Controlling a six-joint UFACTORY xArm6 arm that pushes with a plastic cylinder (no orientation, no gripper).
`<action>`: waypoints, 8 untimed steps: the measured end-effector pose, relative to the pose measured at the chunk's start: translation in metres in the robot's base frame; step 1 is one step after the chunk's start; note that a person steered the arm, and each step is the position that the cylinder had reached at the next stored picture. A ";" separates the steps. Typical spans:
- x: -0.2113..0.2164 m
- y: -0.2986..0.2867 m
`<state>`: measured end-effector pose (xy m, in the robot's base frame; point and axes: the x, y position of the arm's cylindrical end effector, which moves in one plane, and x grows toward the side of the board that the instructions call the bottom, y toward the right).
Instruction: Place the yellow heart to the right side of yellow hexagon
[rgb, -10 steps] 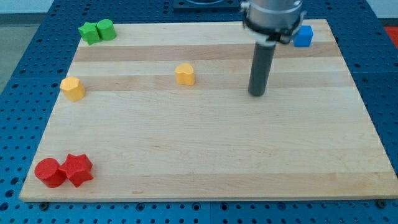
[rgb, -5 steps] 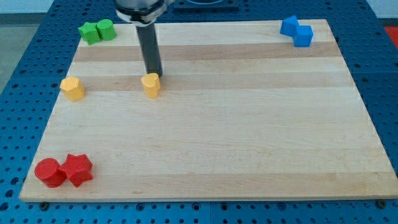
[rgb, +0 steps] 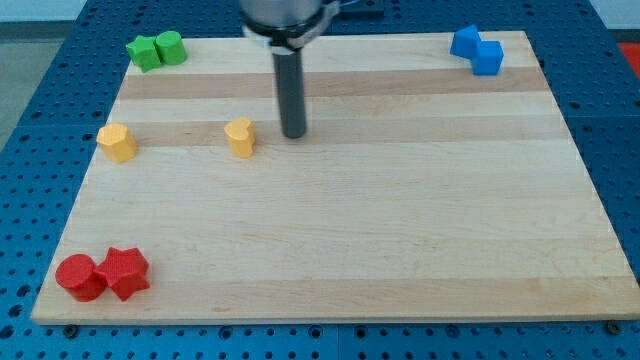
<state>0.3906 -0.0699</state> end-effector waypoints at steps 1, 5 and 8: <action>0.004 -0.033; 0.003 -0.132; 0.044 -0.072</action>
<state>0.4349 -0.1419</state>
